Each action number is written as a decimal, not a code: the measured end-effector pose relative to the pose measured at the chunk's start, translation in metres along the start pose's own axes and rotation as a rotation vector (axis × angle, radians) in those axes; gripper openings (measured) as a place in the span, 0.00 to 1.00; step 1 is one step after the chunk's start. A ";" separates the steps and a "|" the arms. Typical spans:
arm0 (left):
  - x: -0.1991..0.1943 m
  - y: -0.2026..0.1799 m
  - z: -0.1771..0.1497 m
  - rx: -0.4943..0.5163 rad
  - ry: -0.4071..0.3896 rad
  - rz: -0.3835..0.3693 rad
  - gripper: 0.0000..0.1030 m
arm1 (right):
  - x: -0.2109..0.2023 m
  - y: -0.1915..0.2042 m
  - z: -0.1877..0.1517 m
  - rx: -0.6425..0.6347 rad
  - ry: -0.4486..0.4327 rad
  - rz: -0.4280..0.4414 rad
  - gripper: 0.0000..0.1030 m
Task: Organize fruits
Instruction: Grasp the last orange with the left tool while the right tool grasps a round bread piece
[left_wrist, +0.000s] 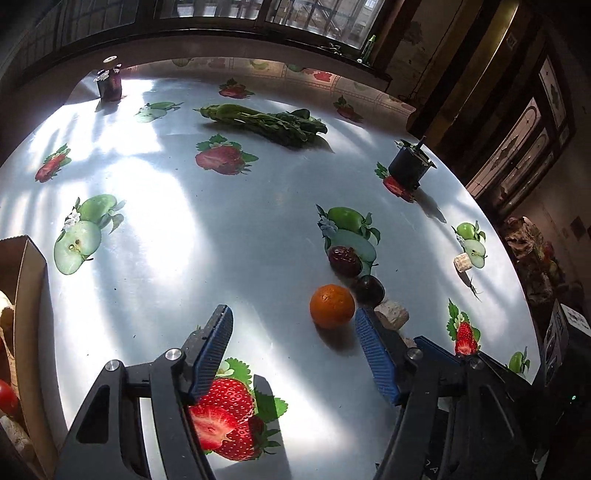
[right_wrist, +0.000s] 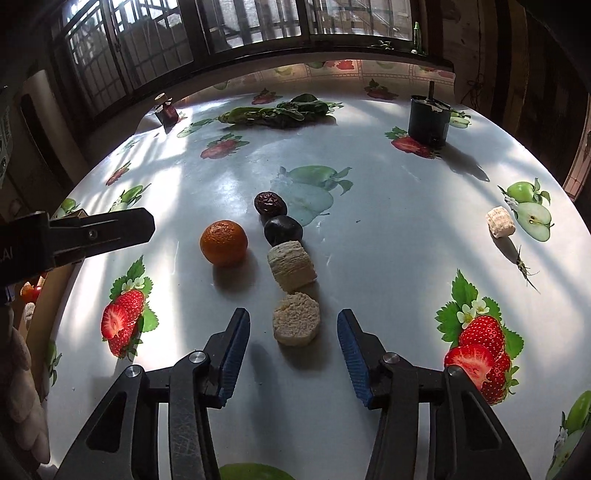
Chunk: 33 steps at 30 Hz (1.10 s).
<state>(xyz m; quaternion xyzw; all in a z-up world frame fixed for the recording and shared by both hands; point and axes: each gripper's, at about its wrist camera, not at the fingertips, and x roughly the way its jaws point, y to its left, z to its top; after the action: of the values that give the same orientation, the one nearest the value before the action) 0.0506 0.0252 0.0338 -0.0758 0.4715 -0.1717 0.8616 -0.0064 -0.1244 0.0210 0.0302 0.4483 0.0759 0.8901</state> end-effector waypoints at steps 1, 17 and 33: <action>0.006 -0.004 0.001 0.007 0.002 -0.006 0.66 | 0.001 0.001 0.000 -0.001 -0.005 0.003 0.49; 0.035 -0.029 -0.006 0.077 0.023 0.008 0.30 | -0.003 -0.004 -0.004 0.005 -0.032 -0.013 0.30; -0.064 0.012 -0.040 -0.029 -0.083 0.023 0.30 | -0.018 0.002 -0.008 -0.008 -0.100 0.015 0.28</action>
<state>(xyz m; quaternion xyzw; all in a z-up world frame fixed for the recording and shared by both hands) -0.0118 0.0614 0.0591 -0.0900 0.4388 -0.1515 0.8811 -0.0237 -0.1254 0.0303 0.0340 0.4025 0.0826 0.9110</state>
